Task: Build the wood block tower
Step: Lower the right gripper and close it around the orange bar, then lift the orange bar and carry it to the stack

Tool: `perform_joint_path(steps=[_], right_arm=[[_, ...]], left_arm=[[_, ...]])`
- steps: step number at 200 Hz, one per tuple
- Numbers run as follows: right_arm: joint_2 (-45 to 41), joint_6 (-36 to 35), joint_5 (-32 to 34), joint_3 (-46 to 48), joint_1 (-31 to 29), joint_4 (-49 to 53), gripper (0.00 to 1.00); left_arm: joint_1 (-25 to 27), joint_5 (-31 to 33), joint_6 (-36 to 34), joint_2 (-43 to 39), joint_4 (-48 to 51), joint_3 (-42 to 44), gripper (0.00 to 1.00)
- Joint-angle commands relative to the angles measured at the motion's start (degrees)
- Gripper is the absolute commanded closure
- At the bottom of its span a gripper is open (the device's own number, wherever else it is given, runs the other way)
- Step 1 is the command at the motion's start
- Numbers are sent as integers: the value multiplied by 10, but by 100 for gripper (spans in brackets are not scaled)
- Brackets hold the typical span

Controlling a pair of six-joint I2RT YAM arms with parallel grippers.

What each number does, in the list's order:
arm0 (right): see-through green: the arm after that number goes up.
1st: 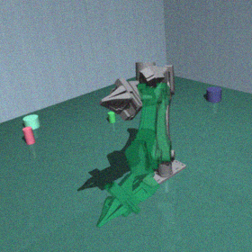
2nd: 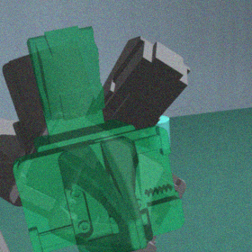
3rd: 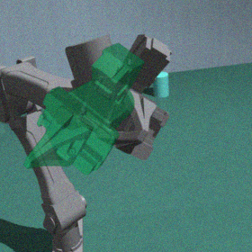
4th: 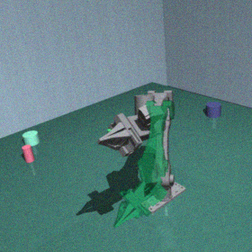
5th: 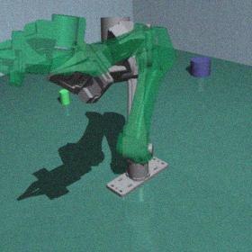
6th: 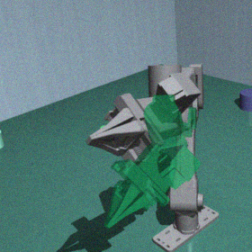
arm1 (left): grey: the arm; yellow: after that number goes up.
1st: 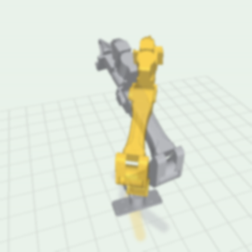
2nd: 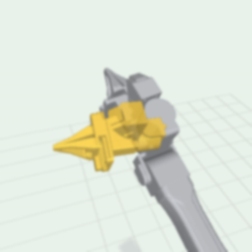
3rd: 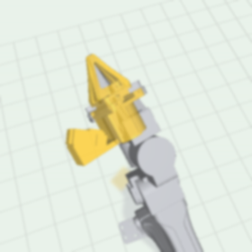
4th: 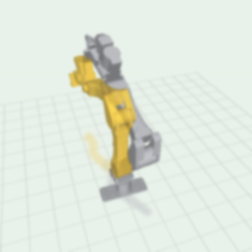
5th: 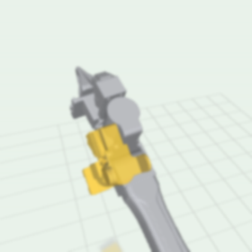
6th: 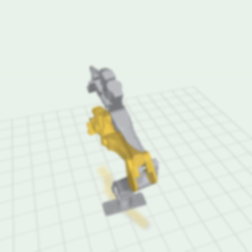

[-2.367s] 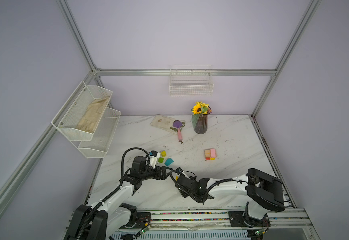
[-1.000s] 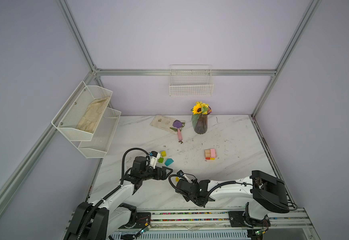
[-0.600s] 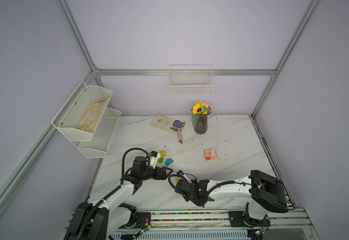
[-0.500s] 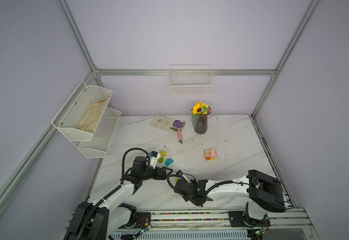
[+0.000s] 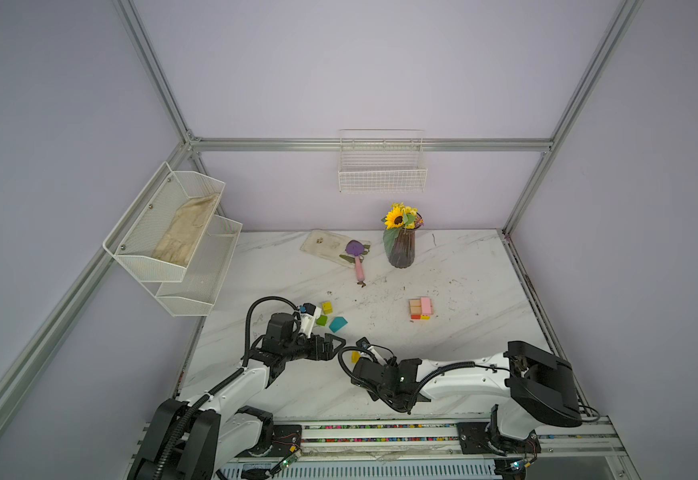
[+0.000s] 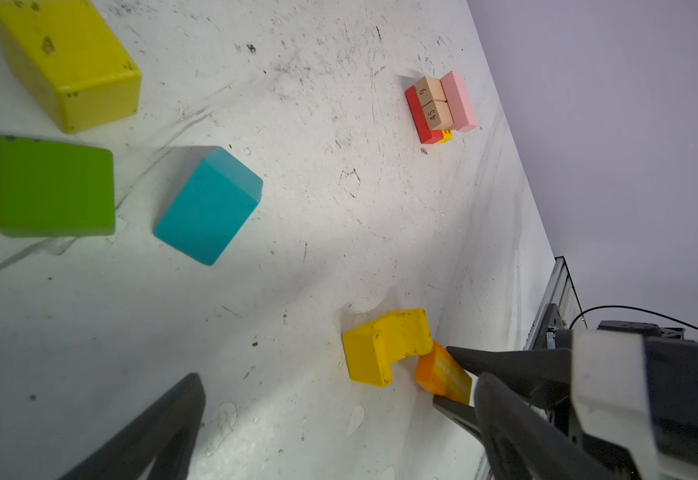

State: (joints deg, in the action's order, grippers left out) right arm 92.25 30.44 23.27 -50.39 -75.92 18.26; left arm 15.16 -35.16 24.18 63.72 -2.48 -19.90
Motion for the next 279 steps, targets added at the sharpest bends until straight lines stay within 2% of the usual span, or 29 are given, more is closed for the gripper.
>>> perform_joint_path(steps=[1, 34, 76, 96, 150, 177, 239, 279], right_arm=[[-60, 17, 57, 15, -3, 8, 74], [-111, 25, 115, 26, -2, -17, 80], [-132, 30, 195, 27, 12, -28, 81], [-132, 26, 203, 22, 37, -28, 82], [-125, 9, 166, 7, 144, -28, 82], [-110, -8, 94, -28, 205, -21, 82], [-24, -28, 23, -113, 281, 24, 82], [24, -32, 15, -139, 312, 29, 82]], left_arm=[[3, -6, -18, -9, -11, -23, 0], [3, -2, -17, -19, -10, -20, 0], [3, -13, -18, -28, -14, -17, 0], [3, -10, -17, -36, -15, -14, 0], [3, -4, -18, -43, -14, -12, 0], [3, 2, -16, -42, -10, -13, 0], [3, 3, -17, -42, -10, -13, 0], [3, -3, -18, -42, -13, -13, 0]])
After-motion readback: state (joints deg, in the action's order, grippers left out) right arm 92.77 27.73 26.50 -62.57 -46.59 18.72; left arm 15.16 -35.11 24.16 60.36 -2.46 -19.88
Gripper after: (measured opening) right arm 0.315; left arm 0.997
